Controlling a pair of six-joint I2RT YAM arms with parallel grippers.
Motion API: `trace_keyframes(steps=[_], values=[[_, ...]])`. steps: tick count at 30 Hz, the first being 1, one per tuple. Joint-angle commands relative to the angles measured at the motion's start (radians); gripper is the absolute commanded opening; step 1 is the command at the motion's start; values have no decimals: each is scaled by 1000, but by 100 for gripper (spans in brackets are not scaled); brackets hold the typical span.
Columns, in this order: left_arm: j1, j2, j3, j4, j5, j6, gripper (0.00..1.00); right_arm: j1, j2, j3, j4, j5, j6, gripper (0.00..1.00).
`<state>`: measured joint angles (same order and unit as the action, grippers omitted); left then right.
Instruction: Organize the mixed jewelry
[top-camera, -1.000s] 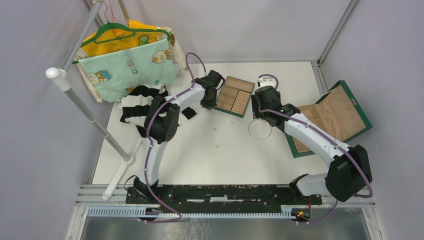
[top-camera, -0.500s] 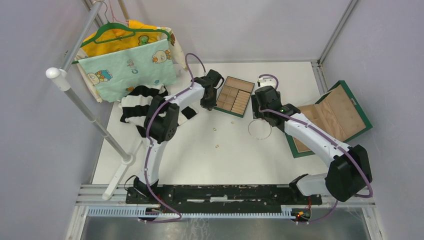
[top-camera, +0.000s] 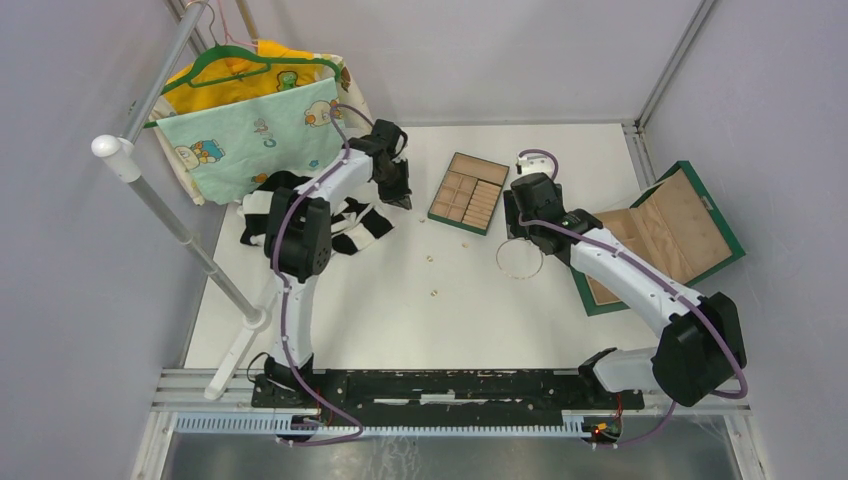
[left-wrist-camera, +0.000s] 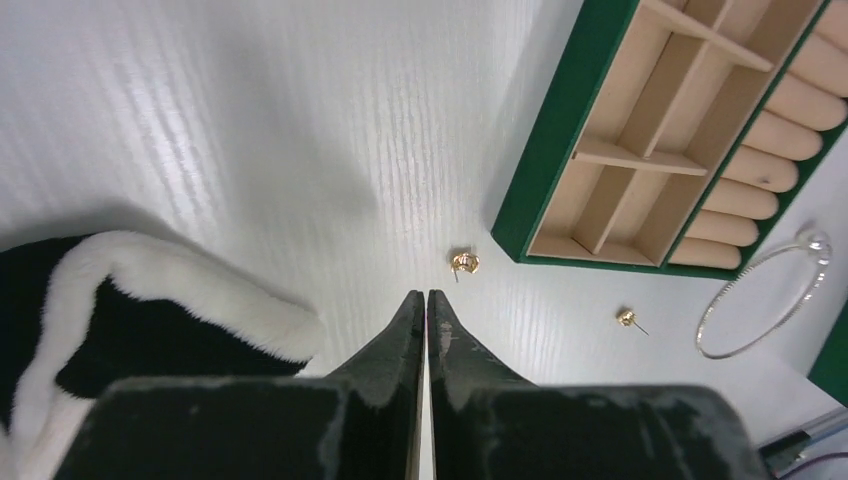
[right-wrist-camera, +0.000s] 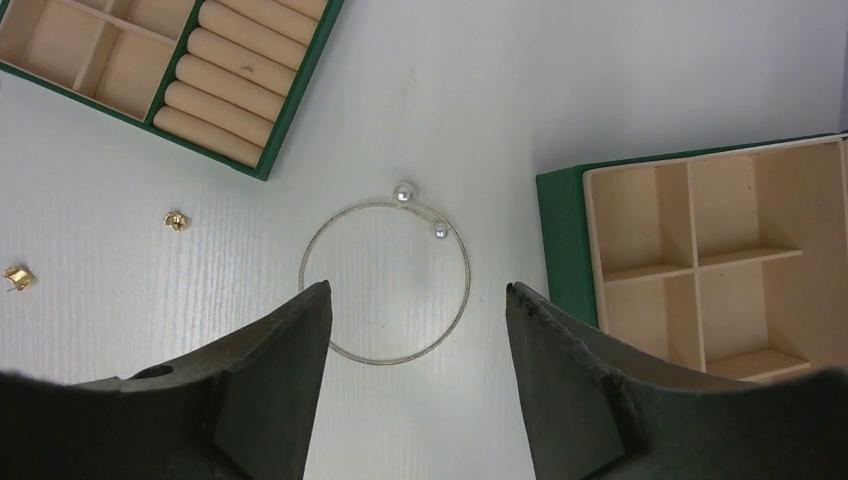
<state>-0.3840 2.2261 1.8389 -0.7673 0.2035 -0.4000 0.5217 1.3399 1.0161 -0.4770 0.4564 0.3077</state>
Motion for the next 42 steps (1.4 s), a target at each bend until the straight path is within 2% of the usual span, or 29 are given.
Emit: trace_keyframes(steps=[1, 6, 9, 13, 18, 21, 28, 31, 33, 35, 37, 42], values=[[7, -113, -8, 6, 76, -4, 10, -2, -34, -9, 32, 29, -4, 70], [4, -153, -45, 7, 49, 2, 15, -2, -42, -23, 38, 28, -3, 70], [4, -186, -64, 7, 91, 18, 24, -2, -47, -30, 37, 29, -4, 70], [16, -227, -65, -10, 302, 84, 48, -4, -59, -34, 38, 33, -1, 70], [32, -256, -65, -42, 548, 139, 70, -4, -67, -37, 35, 30, -2, 71], [35, -272, -78, -46, 690, 196, 73, -5, -70, -46, 41, 30, -4, 71], [35, -271, -70, -81, 722, 263, 76, -9, -70, -45, 46, 31, -19, 71], [35, -264, -68, -77, 685, 254, 76, -10, -73, -45, 45, 36, -23, 71], [35, -256, -63, -67, 611, 231, 76, -11, -75, -48, 45, 37, -27, 71], [32, -250, -62, -51, 489, 188, 76, -11, -79, -52, 46, 36, -27, 72], [16, -237, -56, -45, 287, 130, 76, -13, -80, -56, 49, 36, -28, 72], [-82, -198, -65, -10, -69, 73, 78, -12, -77, -57, 54, 29, -30, 72]])
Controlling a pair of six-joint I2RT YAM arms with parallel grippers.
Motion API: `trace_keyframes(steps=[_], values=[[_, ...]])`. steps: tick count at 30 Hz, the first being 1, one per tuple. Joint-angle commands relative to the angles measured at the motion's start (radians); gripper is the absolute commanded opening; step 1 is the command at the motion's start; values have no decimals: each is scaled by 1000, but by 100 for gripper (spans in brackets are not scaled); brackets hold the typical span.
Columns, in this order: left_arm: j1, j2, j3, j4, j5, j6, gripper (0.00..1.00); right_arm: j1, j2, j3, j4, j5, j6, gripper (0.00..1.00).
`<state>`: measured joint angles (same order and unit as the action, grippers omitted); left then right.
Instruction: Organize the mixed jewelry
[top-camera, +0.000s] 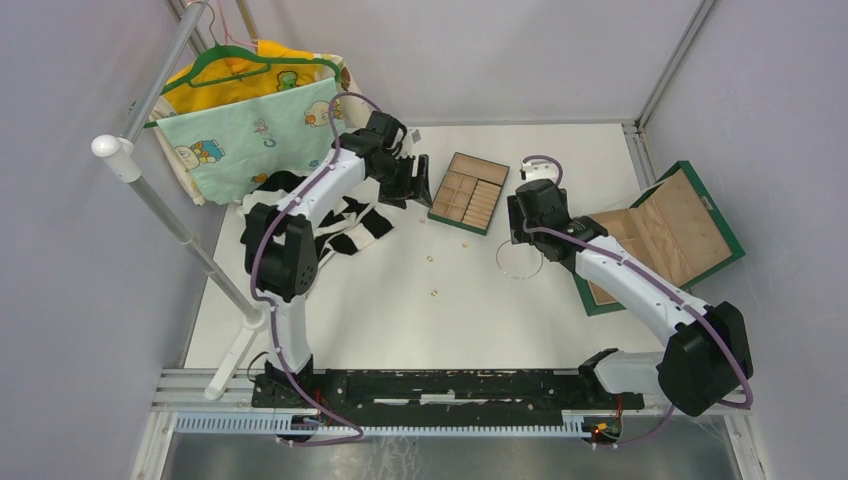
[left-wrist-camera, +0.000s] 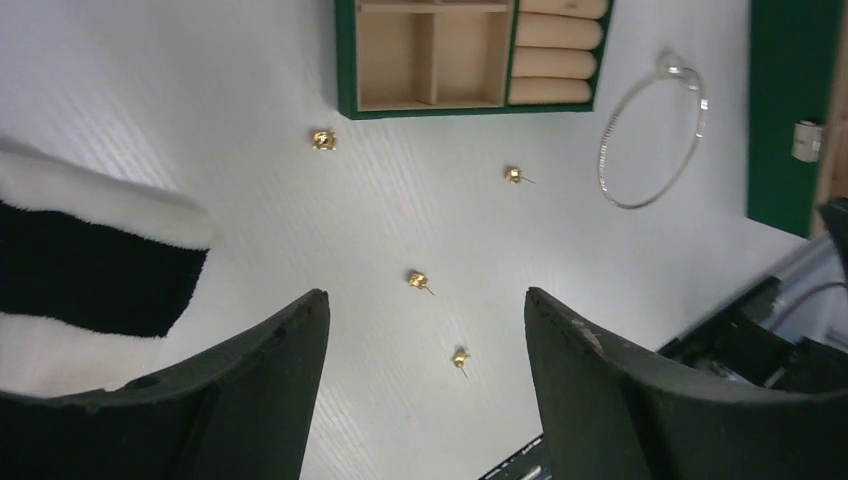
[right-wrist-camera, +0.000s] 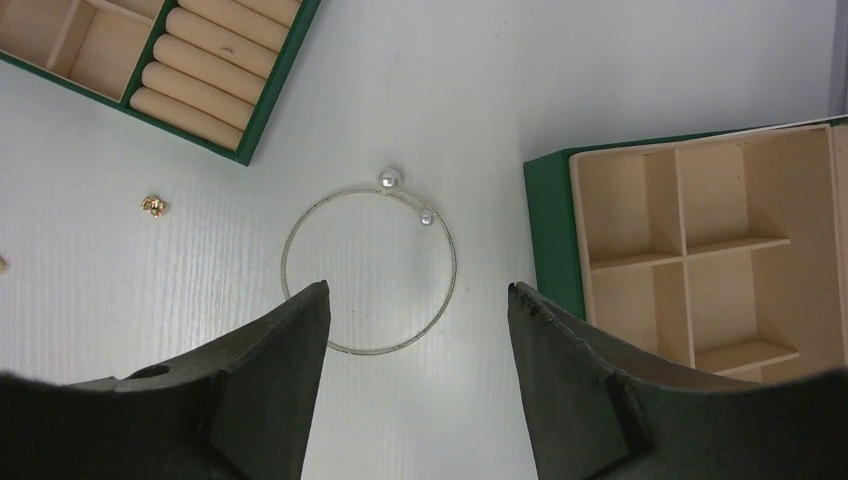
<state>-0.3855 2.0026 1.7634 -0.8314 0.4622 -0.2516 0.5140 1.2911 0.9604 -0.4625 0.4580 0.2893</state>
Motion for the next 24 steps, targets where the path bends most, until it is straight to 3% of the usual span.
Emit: trace_keyframes(steps=[1, 9, 17, 24], values=[[-101, 36, 9, 65, -386, -91, 78, -5, -27, -2, 43, 24, -12, 72], [-204, 151, 26, 157, -689, -205, 74, -5, -28, 0, 38, 21, -13, 72], [-205, 202, 13, 180, -733, -251, 66, -7, -47, -7, 20, 46, -13, 72], [-198, 226, 13, 192, -723, -164, 64, -8, -35, 0, 21, 39, -13, 72]])
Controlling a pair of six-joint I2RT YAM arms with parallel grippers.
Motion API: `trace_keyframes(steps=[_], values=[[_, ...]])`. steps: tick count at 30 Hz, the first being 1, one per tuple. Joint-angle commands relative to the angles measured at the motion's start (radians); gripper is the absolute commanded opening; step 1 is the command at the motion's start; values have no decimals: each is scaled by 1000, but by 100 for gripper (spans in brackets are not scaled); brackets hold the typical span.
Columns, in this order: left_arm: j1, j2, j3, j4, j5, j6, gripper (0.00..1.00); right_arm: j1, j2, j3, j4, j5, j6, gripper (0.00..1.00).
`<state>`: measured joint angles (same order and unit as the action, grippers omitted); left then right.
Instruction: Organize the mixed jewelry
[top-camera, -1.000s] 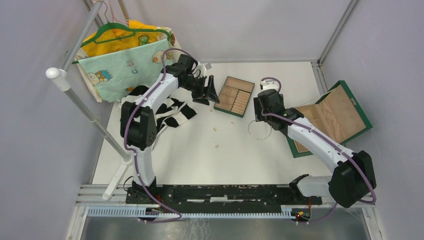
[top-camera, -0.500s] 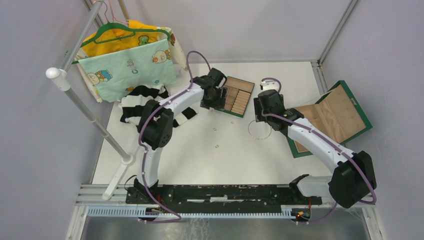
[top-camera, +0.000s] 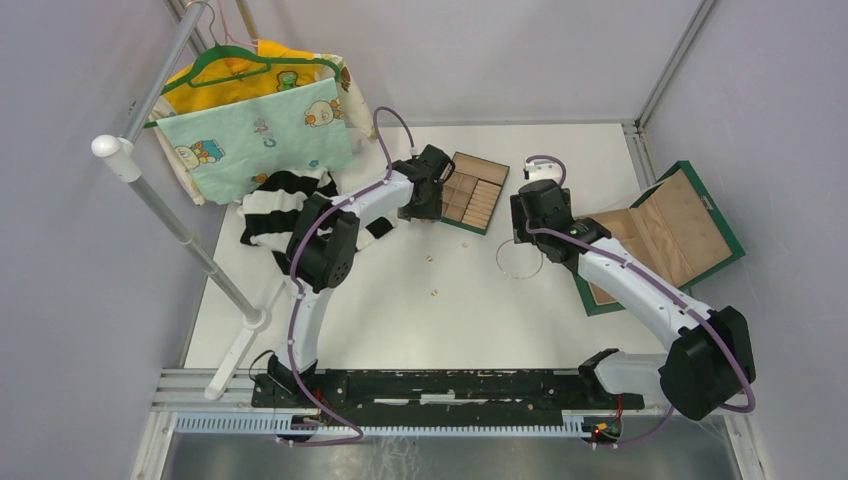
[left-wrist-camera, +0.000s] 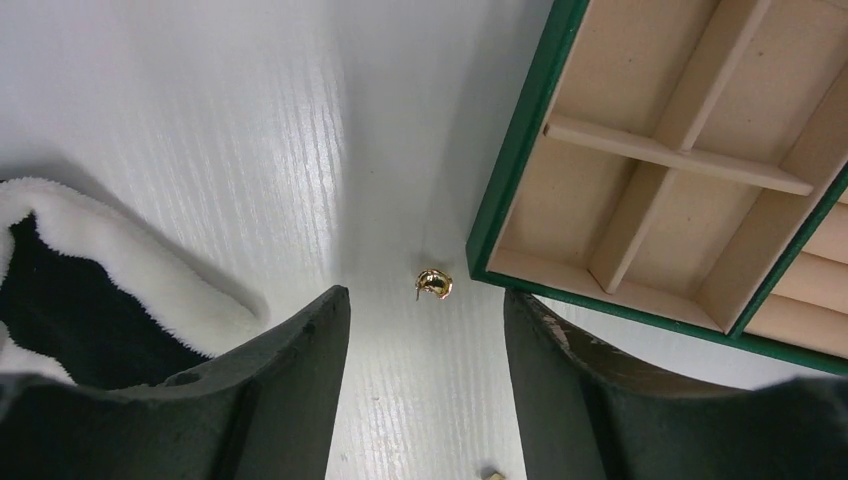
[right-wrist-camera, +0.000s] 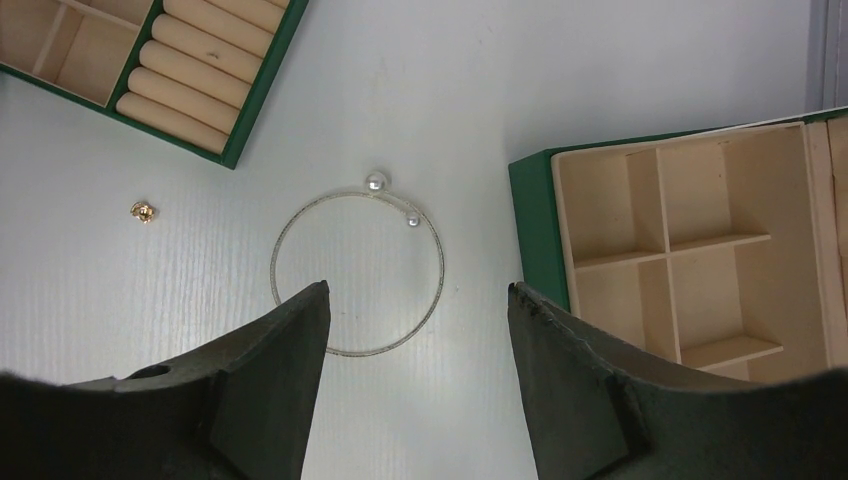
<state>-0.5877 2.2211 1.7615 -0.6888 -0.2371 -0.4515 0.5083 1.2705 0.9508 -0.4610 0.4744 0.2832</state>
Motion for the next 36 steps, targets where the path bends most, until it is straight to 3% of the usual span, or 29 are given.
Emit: trace_keyframes(steps=[1, 15, 36], values=[[6, 12, 15, 52, -11, 52, 63, -2, -13, 12, 21, 21, -8, 72], [18, 26, -14, 57, 58, 185, 44, -3, 3, 28, 28, 22, -6, 72], [45, 18, -25, 59, 133, 183, 21, -3, 11, 31, 26, 23, 12, 72]])
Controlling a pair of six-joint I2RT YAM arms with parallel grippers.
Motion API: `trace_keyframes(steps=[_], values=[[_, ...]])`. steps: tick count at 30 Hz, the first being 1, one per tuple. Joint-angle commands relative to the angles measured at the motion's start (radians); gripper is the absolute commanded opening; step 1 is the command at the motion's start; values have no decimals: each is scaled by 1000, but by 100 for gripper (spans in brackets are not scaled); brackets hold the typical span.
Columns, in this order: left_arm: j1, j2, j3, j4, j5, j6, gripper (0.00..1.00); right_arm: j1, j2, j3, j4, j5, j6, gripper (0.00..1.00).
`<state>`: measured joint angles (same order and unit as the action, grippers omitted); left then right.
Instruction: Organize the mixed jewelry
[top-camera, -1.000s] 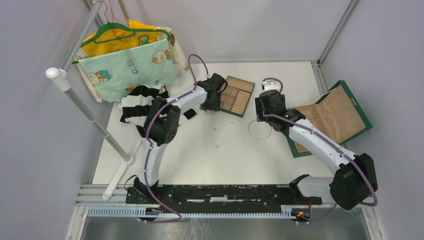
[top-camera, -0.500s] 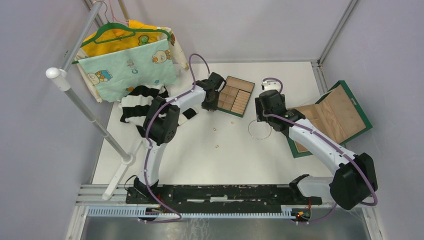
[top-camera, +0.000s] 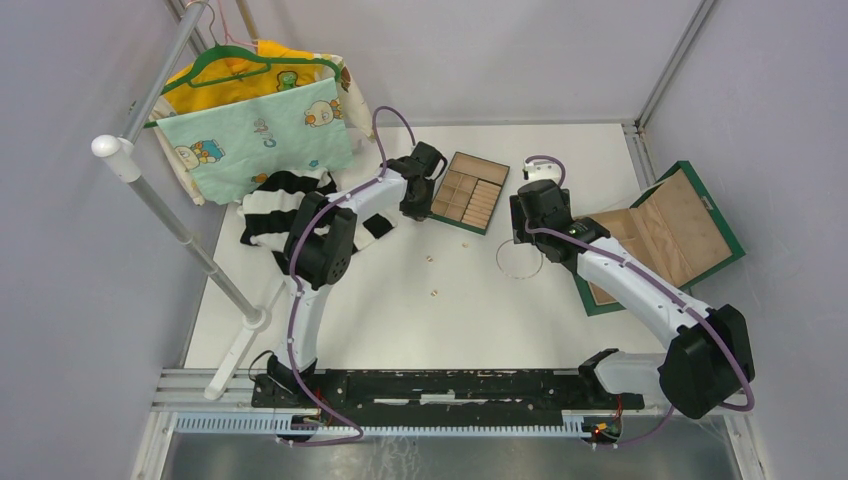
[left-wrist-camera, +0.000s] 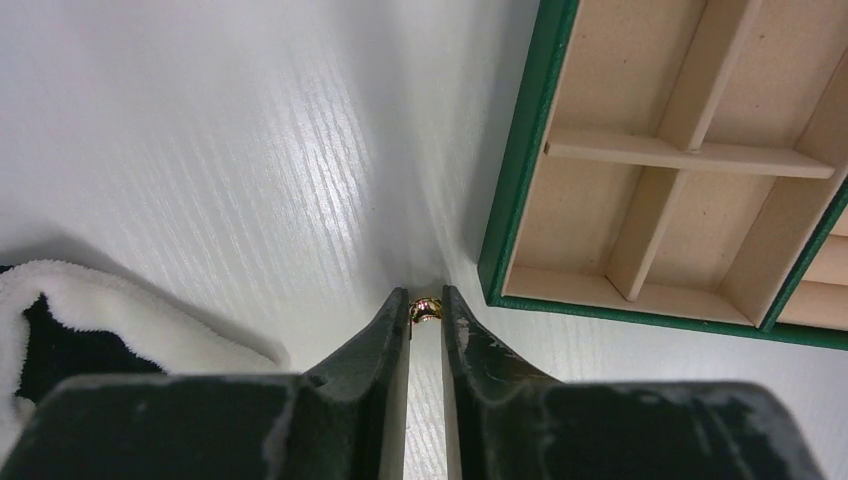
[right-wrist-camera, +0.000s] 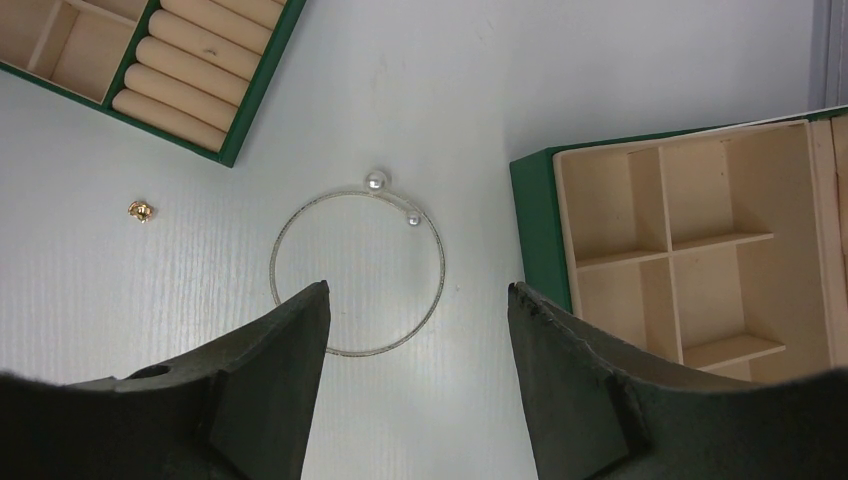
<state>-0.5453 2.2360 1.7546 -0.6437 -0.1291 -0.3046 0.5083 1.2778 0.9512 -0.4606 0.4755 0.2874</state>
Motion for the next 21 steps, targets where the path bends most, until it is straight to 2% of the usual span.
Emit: trace_keyframes(steps=[1, 14, 21], values=[[3, 1, -18, 12, 28, 36, 20, -2, 5, 30, 26, 20, 7, 71], [3, -34, -24, 1, 31, 15, 13, -3, 7, 31, 28, 12, 8, 71], [7, -51, 23, -60, 43, 20, 10, -3, 0, 29, 25, 17, 8, 71]])
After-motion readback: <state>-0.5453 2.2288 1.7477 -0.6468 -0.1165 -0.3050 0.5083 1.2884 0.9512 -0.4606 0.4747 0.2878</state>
